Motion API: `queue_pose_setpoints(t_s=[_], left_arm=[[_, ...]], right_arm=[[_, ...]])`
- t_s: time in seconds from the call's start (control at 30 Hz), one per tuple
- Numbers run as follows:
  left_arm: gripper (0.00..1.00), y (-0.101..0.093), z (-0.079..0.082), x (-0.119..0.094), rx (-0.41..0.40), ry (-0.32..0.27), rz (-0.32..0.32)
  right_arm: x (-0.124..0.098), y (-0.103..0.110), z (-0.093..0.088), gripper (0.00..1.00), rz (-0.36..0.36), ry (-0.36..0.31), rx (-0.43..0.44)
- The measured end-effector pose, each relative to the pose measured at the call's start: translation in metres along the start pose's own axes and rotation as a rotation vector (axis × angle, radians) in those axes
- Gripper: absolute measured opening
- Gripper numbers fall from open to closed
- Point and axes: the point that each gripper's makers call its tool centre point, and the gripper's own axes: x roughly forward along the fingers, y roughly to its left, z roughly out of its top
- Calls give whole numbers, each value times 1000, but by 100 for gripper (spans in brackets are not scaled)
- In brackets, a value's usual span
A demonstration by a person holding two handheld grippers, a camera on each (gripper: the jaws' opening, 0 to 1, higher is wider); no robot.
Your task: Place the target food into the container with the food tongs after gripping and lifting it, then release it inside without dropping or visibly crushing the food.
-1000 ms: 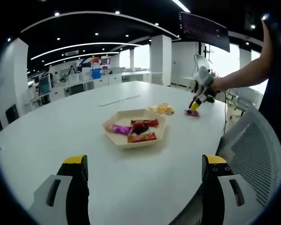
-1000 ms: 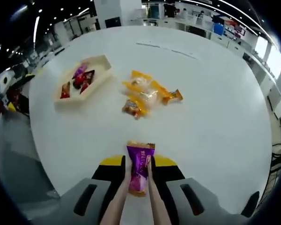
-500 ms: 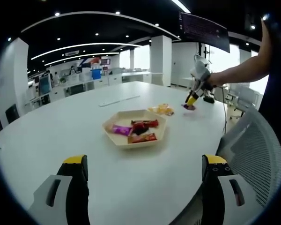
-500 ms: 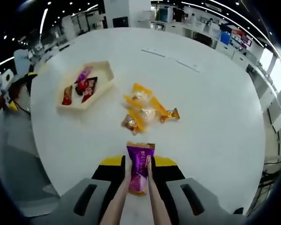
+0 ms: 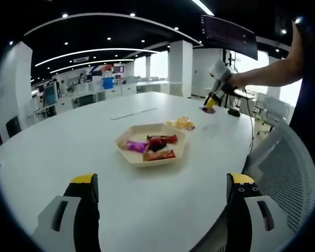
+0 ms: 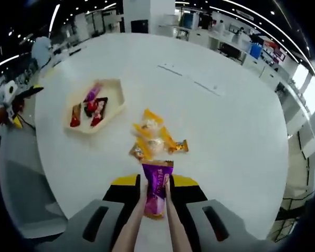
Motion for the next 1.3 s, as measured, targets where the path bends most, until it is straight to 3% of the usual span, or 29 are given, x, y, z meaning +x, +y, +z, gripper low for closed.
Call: queue_pose_setpoints(t_s=[0.6,1.3], left_arm=[[99,-2,2,0,-11,-8,-16],[96,3,-1,-1,13,10,14]], right_arm=[[-21,-27,38,21,-39,-10,-90],[-15,-20,60,21,-20,6,-160]])
